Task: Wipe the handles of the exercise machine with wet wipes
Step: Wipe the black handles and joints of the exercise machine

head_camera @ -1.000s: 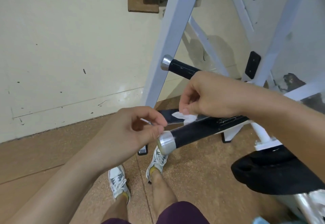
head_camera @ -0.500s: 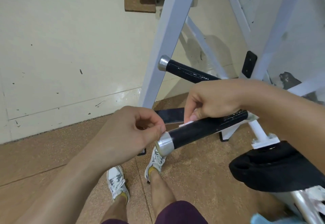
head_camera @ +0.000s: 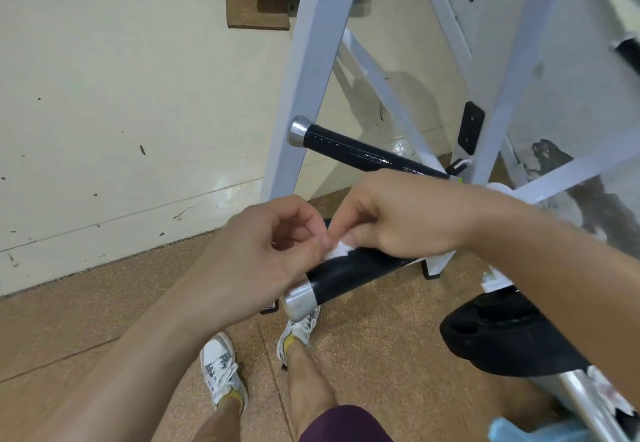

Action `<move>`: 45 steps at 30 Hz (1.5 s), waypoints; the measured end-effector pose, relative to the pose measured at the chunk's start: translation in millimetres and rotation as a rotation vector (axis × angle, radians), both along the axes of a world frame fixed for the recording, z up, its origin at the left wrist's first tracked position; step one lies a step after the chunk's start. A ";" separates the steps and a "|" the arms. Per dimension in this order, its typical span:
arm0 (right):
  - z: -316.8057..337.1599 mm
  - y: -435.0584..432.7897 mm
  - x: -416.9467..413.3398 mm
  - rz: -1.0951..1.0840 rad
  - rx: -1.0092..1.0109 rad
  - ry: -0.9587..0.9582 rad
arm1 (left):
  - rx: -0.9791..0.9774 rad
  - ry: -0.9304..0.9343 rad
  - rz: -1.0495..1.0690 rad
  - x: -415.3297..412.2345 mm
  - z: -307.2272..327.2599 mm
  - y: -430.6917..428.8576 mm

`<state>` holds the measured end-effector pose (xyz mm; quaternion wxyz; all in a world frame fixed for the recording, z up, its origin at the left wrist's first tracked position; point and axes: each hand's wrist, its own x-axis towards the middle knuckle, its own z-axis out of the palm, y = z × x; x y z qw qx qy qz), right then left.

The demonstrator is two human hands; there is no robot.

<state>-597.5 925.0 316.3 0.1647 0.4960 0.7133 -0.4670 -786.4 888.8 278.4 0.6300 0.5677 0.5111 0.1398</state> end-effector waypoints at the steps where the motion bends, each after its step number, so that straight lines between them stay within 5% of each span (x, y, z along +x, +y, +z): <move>1: -0.6 -3.3 -0.5 -0.039 0.006 0.040 | -0.008 -0.001 -0.018 5.0 0.9 2.2; 6: 3.0 -8.4 14.8 -0.192 -0.009 0.079 | -0.098 0.014 -0.087 24.2 4.2 23.5; 12: 25.2 -21.1 68.6 -0.558 0.257 0.075 | -0.253 -0.013 -0.245 34.6 -0.2 39.0; 18: 8.2 -57.8 99.6 -0.778 0.461 0.069 | -0.139 0.013 -0.159 85.2 -6.8 37.5; 26: -15.2 -80.4 92.9 -0.820 0.715 0.081 | -0.290 0.016 -0.196 79.7 -6.4 34.7; 33: -33.6 -96.7 81.1 -0.880 0.839 0.031 | 0.127 0.132 -0.147 144.2 -7.6 40.5; 39: -32.9 -109.4 94.8 -0.999 0.871 0.099 | -0.169 0.050 -0.037 143.0 -4.6 41.5; 41: -34.4 -114.7 94.6 -1.093 0.849 0.121 | -0.057 0.066 -0.028 150.6 0.2 41.1; 45: -40.0 -120.2 90.9 -1.171 0.862 0.139 | 0.728 0.242 -0.377 150.6 16.0 17.0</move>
